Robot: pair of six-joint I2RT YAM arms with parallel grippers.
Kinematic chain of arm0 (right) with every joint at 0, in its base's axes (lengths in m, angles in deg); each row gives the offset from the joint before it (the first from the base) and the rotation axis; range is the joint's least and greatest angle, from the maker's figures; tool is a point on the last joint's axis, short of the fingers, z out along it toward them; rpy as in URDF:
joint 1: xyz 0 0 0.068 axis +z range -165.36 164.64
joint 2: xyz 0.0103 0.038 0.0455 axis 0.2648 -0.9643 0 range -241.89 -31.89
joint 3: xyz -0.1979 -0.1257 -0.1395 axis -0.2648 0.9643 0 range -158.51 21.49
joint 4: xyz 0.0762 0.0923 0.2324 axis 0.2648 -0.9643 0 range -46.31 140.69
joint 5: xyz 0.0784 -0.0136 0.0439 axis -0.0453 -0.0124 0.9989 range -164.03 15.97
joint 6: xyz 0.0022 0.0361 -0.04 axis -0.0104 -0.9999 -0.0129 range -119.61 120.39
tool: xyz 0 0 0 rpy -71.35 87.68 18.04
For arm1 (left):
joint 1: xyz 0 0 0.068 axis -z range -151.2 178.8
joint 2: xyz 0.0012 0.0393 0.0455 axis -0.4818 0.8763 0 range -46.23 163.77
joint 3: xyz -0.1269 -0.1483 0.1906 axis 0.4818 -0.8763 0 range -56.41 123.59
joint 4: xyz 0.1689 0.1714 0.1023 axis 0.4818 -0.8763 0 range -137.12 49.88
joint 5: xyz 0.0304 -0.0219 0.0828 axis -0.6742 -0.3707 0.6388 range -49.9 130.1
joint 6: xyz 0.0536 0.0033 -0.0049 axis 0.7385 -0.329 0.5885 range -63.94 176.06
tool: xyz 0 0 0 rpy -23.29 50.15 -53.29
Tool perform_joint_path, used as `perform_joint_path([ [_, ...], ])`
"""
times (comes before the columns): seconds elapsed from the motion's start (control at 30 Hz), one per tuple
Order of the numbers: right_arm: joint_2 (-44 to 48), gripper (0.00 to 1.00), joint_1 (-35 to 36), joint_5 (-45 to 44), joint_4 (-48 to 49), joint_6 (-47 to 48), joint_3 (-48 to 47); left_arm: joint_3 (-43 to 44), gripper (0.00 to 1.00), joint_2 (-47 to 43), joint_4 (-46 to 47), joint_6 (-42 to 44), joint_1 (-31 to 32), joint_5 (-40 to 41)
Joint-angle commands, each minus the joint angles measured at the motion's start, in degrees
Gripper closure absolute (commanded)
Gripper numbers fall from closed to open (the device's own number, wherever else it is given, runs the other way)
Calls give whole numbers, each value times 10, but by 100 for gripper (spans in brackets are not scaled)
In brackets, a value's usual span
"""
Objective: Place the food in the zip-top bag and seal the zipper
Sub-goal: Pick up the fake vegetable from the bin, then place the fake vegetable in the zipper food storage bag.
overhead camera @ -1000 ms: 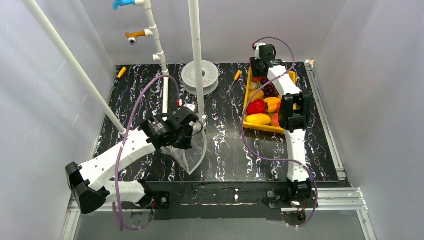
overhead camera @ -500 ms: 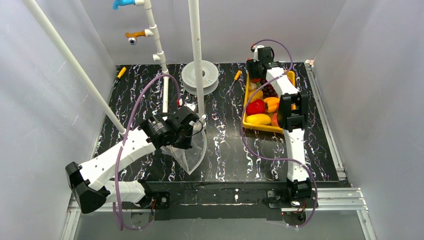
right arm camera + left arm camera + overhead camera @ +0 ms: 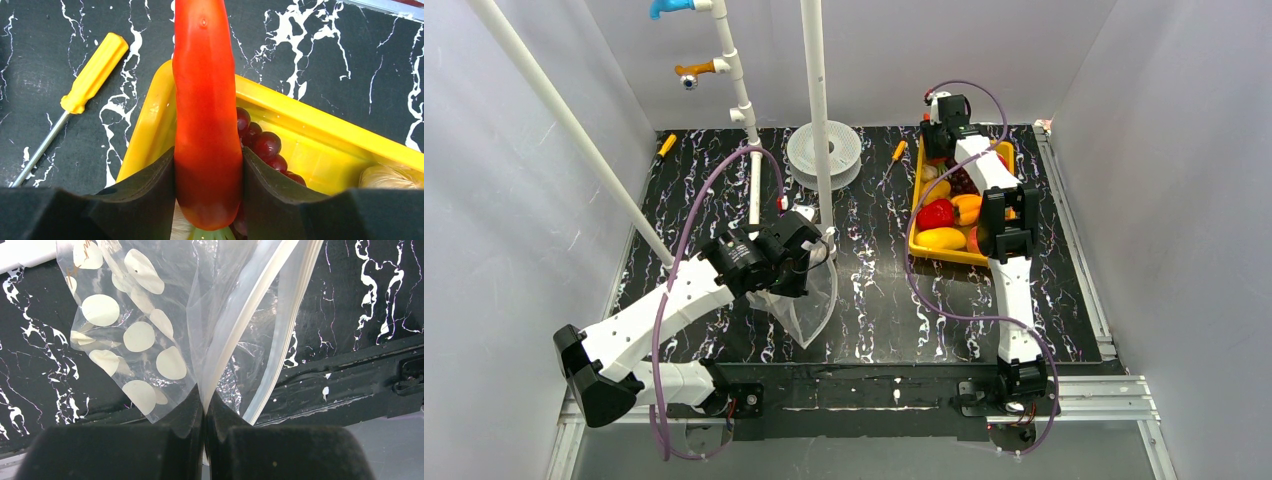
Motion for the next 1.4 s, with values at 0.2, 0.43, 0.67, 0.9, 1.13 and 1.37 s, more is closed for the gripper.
perform_joint_path([
  [0.2, 167, 66, 6, -36, 11, -1, 15, -10, 100, -11, 17, -8, -4, -11],
  [0.43, 284, 77, 7, 5, -35, -78, 91, -11, 100, -3, 31, -30, -5, -11],
  [0.67, 440, 96, 11, 235, -36, -225, 325, -28, 100, -4, 77, -56, -5, -33],
  [0.9, 573, 96, 64, 362, -21, -225, 504, -46, 100, -6, 97, -94, -6, -25],
  [1.13, 616, 99, 187, 377, -155, -156, 531, -84, 100, -35, 128, -115, -6, -9],
  [1.37, 689, 99, 273, 384, -174, -173, 592, -88, 100, -47, 130, -105, -6, -3],
])
